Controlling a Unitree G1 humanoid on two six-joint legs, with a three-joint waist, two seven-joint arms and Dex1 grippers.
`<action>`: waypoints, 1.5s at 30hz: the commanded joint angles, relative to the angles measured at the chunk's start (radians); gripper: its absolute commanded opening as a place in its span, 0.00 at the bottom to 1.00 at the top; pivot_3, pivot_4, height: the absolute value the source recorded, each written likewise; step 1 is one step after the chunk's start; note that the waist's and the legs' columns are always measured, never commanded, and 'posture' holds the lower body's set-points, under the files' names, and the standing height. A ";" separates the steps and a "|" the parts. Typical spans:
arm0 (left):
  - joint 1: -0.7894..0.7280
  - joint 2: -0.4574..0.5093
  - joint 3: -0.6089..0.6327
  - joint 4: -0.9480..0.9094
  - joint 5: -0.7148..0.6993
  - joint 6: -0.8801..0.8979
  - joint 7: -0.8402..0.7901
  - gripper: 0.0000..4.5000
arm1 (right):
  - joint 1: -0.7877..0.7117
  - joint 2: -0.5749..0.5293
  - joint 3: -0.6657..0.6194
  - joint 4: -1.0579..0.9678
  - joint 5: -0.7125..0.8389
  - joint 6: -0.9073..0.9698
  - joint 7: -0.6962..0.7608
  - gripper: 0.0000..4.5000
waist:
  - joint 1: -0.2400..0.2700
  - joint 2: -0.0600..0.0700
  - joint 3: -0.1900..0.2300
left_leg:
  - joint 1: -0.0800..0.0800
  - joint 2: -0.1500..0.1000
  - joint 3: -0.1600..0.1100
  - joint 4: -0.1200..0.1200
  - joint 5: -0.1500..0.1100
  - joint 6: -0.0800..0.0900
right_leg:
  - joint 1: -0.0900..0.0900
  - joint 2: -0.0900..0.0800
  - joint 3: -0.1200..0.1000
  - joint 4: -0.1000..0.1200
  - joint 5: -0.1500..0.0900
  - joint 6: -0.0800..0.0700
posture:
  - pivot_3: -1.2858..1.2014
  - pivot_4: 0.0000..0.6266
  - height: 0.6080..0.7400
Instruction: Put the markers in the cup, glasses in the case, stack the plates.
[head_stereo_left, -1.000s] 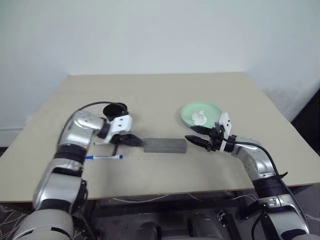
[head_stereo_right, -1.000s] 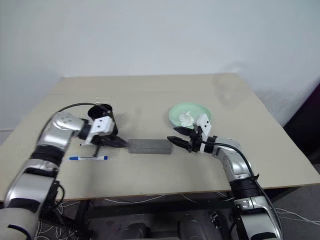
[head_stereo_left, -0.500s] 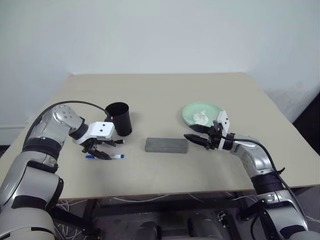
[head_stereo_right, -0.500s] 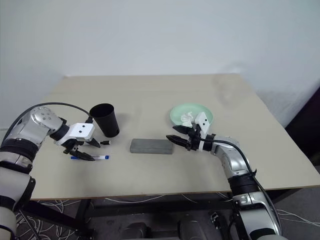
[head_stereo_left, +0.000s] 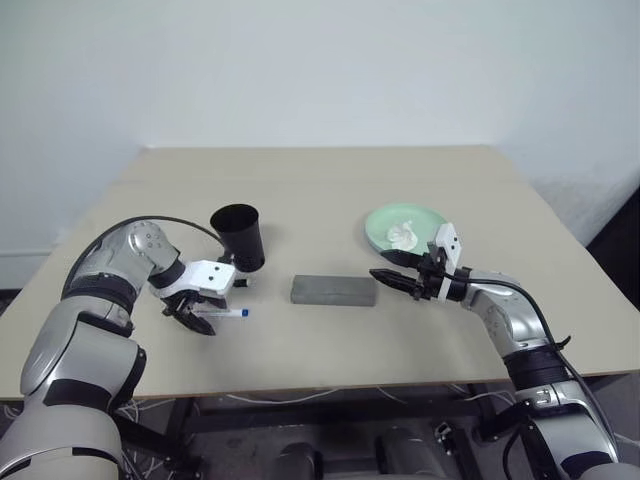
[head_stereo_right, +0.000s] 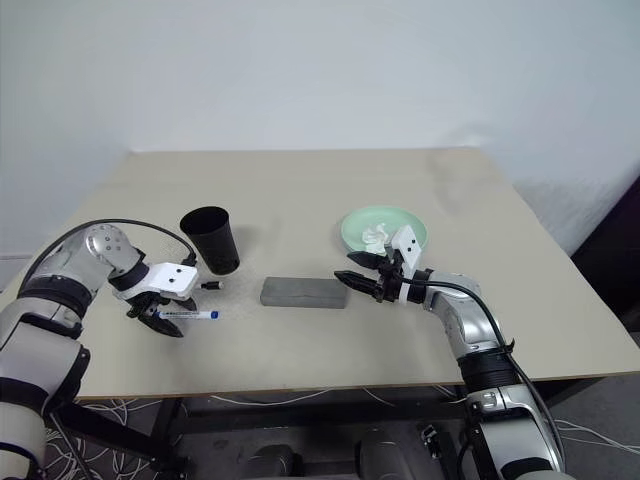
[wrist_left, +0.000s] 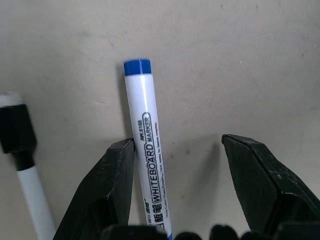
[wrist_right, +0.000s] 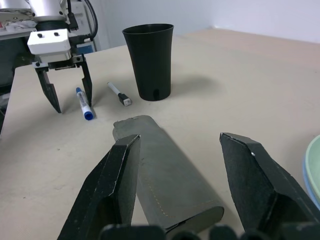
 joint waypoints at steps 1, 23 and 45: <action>-0.028 0.002 0.022 0.003 0.020 -0.019 -0.004 0.48 | -0.011 -0.010 -0.021 -0.047 0.005 -0.008 -0.004 0.61 | 0.000 0.000 0.000 | 0.000 0.000 0.000 0.000 0.000 0.000 | 0.000 0.000 0.000 0.000 0.000 0.000 | 0.52 0.00 0.97; 0.142 -0.001 0.351 -0.610 -0.649 0.514 0.019 0.01 | -0.018 -0.009 -0.012 -0.039 0.004 -0.007 0.009 0.61 | -0.009 -0.002 0.002 | -0.001 0.005 0.000 0.001 -0.001 0.001 | -0.001 -0.002 0.000 0.000 0.000 0.000 | 0.52 0.00 0.97; 0.223 -0.206 0.769 -0.538 -0.624 0.311 0.748 0.01 | -0.057 -0.009 0.000 -0.004 -0.007 -0.013 0.043 0.61 | 0.001 -0.002 0.001 | 0.002 0.000 -0.001 -0.001 -0.001 0.000 | 0.001 -0.001 -0.002 0.000 0.000 0.000 | 0.52 0.00 0.97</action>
